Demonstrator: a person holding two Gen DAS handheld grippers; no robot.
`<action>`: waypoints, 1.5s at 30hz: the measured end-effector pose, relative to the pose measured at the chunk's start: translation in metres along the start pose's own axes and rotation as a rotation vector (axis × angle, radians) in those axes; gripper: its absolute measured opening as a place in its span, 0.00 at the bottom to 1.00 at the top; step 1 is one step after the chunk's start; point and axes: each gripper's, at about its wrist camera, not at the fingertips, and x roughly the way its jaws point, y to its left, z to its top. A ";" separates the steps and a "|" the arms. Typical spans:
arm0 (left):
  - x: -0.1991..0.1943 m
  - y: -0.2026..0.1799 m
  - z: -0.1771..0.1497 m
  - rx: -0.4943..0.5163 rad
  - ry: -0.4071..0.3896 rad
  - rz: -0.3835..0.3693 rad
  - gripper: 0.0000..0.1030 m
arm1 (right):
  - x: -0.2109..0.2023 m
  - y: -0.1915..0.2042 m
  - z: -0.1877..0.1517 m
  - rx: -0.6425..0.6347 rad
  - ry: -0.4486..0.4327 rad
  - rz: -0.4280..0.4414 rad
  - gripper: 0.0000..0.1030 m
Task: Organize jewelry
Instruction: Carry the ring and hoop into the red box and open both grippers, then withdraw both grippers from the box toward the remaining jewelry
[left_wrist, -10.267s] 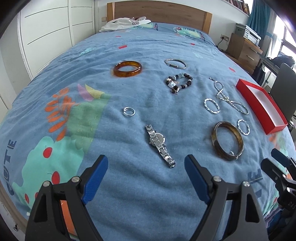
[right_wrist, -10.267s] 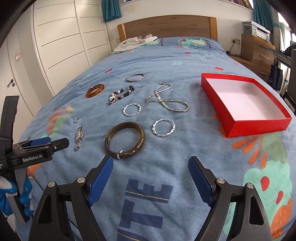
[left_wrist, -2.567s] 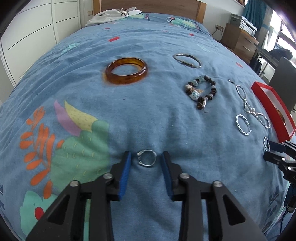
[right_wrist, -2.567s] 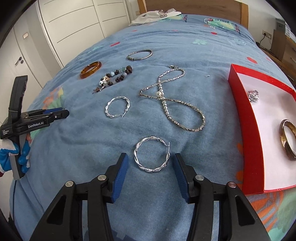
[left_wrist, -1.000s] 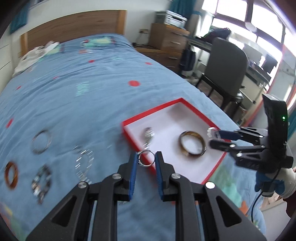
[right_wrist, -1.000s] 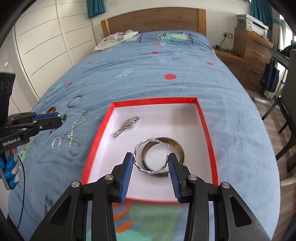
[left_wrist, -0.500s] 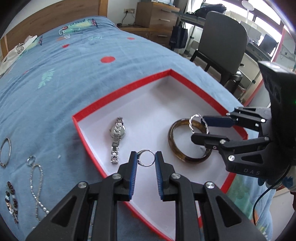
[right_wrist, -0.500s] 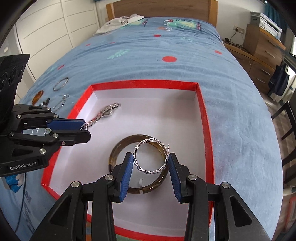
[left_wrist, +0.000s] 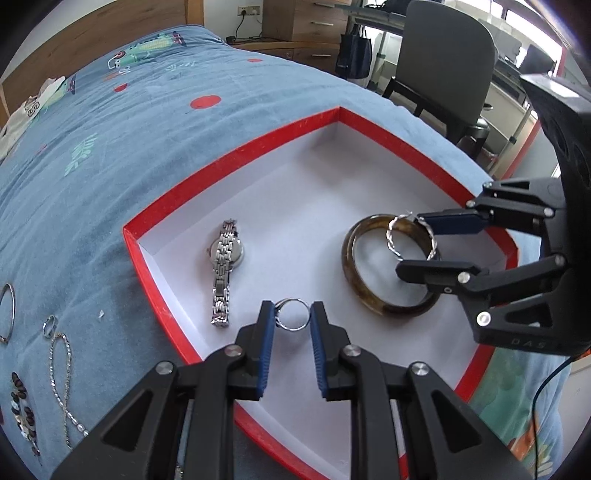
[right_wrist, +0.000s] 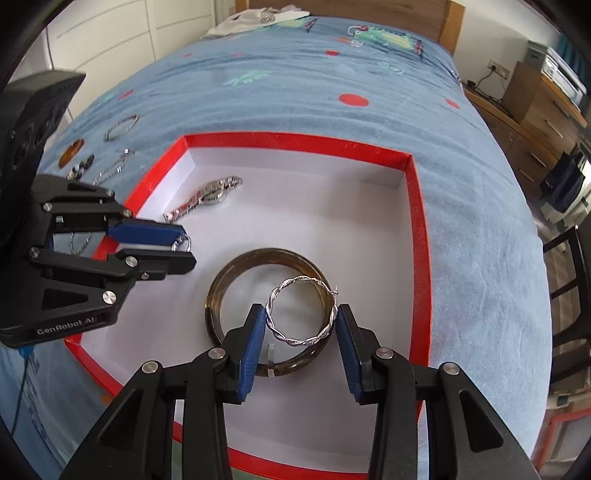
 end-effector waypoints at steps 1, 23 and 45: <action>0.000 0.000 0.000 0.004 0.000 0.001 0.18 | 0.000 0.000 0.000 -0.010 0.008 -0.002 0.36; -0.026 -0.001 0.000 -0.022 0.002 -0.010 0.37 | -0.029 -0.004 -0.001 0.019 0.002 -0.006 0.47; -0.334 0.096 -0.089 -0.129 -0.313 0.261 0.52 | -0.257 0.084 0.000 0.022 -0.336 -0.098 0.55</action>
